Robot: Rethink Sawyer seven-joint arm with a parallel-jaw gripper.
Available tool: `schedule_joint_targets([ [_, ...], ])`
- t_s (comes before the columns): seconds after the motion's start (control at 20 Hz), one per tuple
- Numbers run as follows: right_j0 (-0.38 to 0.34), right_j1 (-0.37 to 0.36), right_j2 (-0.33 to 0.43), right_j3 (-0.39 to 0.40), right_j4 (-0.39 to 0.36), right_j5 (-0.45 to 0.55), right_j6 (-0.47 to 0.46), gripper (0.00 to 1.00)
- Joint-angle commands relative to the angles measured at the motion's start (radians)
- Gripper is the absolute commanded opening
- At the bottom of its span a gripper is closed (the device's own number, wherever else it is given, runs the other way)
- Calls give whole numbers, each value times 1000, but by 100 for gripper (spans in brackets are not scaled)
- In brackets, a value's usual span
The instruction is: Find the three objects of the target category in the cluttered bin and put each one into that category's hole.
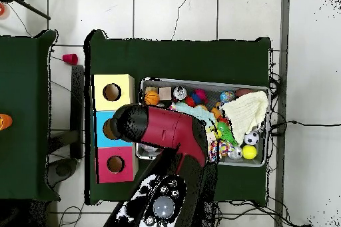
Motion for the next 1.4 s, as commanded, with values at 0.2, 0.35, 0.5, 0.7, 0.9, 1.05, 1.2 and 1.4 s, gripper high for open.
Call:
schedule_joint_targets([
  [0.2,-41,76,143,-16,15,28,39,100],
  [0.35,-52,98,174,7,42,-10,56,100],
  [0.5,-44,118,183,20,49,-47,78,100],
  [0.7,-41,137,195,26,56,-80,93,100],
  [0.9,-5,163,179,-8,59,-46,144,100],
  [1.05,16,182,168,-26,70,-39,174,100],
  [1.2,25,203,160,-34,77,-48,186,100],
  [1.4,21,220,173,-18,98,-76,182,100],
])
